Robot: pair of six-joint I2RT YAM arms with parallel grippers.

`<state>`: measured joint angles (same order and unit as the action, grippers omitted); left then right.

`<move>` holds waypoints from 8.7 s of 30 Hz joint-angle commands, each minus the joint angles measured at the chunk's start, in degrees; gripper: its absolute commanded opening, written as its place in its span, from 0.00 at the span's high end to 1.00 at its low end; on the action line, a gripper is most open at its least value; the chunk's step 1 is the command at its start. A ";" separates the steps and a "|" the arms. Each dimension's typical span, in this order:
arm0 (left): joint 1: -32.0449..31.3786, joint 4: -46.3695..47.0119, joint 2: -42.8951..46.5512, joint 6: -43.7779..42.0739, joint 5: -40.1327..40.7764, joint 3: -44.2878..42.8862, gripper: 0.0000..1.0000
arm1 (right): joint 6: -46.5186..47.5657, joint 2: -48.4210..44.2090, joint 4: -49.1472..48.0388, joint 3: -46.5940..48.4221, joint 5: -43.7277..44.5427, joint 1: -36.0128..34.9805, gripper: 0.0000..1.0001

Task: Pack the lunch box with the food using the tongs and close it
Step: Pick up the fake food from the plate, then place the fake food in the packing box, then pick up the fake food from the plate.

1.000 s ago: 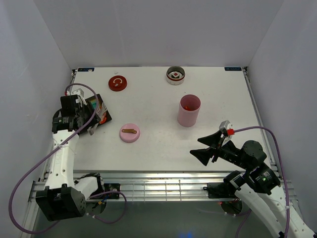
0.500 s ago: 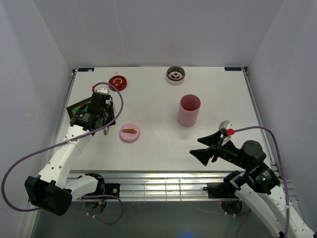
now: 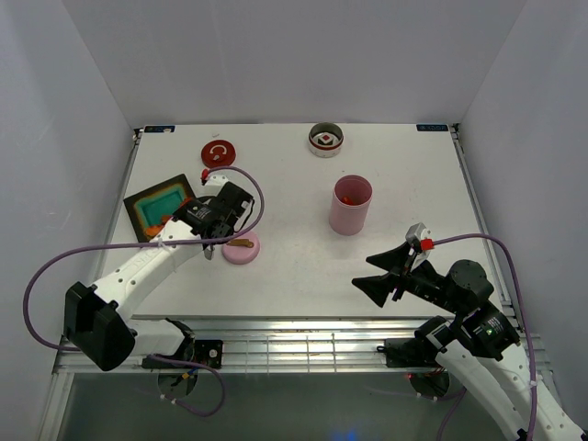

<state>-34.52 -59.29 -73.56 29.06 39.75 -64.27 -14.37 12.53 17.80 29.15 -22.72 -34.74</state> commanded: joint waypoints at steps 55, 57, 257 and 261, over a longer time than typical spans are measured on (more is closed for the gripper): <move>-3.80 1.72 -7.65 1.18 10.00 5.73 0.56 | 0.57 0.30 -2.51 0.56 -0.83 -0.33 0.21; -3.80 1.72 -7.83 1.26 10.09 5.82 0.56 | 0.66 0.38 -2.51 0.56 -0.83 -0.33 0.21; 27.05 10.95 3.60 -13.69 -20.07 0.99 0.53 | 0.66 -0.58 -3.92 -0.14 -2.15 -0.50 0.18; 30.30 9.01 6.22 -6.31 -16.98 0.64 0.50 | 0.75 -0.67 -3.74 0.12 -2.50 -0.50 0.18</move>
<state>-6.52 -49.19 -71.83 16.71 18.59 -62.67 -14.44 12.67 16.45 28.58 -24.01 -34.96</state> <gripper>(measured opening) 0.493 0.817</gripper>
